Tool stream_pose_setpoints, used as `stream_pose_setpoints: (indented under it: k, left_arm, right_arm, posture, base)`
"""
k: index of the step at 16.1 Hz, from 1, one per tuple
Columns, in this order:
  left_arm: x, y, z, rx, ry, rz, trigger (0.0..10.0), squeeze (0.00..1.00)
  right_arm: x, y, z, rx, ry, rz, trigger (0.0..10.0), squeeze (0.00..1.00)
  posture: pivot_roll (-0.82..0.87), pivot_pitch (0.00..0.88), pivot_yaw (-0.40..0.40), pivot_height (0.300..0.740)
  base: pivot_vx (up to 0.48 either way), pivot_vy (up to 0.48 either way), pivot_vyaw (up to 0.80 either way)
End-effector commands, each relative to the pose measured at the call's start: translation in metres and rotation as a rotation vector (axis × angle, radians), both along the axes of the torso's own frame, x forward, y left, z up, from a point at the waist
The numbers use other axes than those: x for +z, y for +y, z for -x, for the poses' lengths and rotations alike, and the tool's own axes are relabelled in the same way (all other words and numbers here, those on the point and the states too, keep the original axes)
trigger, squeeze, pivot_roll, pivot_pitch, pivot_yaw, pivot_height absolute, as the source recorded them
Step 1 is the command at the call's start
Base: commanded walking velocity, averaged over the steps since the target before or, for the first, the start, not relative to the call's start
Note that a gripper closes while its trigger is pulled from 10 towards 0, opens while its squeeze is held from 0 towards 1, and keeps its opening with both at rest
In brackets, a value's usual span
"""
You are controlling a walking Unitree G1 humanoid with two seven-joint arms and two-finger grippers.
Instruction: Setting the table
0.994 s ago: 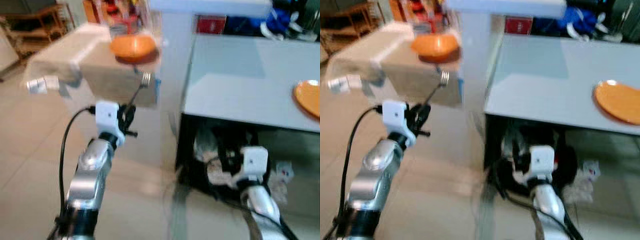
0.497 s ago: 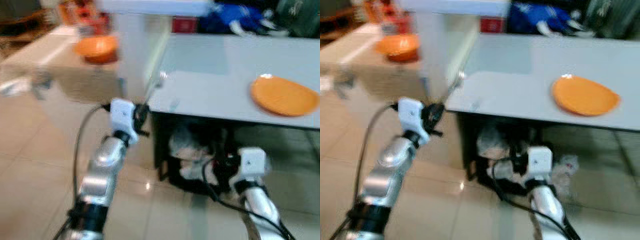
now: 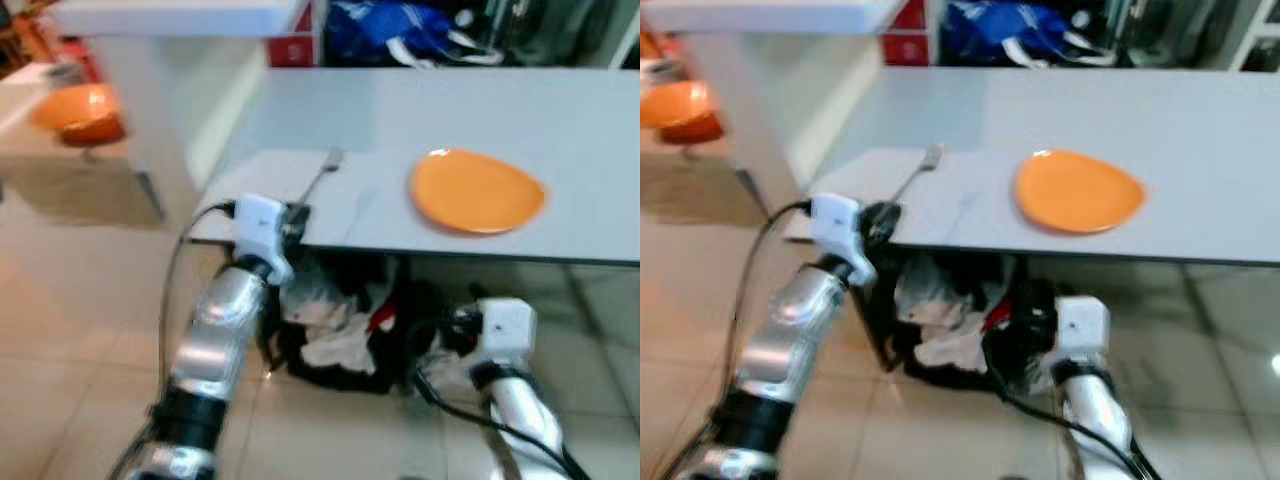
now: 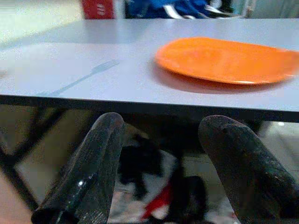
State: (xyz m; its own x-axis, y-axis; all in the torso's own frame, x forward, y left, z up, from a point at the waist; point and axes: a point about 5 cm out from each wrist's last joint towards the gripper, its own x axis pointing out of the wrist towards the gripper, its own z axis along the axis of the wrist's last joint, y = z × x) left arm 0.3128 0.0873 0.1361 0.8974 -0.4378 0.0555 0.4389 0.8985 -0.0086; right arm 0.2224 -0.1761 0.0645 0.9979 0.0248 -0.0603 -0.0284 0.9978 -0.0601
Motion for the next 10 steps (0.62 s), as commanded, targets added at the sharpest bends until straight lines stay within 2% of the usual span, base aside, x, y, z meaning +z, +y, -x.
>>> stream_pose_setpoints:
  k: [1,5,8,10]
  left_arm:
    - [0.007,0.009,-0.003,0.019,-0.033,-0.013,0.0,0.0]
    - [0.006,0.009,-0.005,0.032,-0.029,-0.002,0.0,0.0]
    - [0.012,0.01,-0.015,0.086,0.0,0.067,0.0,0.0]
    - [0.017,0.011,-0.025,0.112,0.004,0.085,0.0,0.0]
  right_arm:
    - [0.005,0.005,-0.003,0.006,-0.027,-0.009,10.0,0.0]
    - [0.005,0.005,-0.002,0.005,-0.023,-0.01,10.0,0.0]
    - [0.004,0.004,0.0,0.006,-0.017,-0.008,10.0,0.0]
    - [0.003,0.004,0.0,0.007,-0.012,-0.007,10.0,0.0]
  posture:
    - [-0.08,0.0,0.072,0.74]
    - [-0.08,0.001,0.074,0.74]
    - [-0.09,0.008,0.071,0.74]
    - [-0.09,0.011,0.07,0.74]
  base:
    - [0.255,-0.405,0.0]
    - [0.258,-0.401,0.0]
    - [0.344,0.0,0.0]
    - [0.0,0.0,0.0]
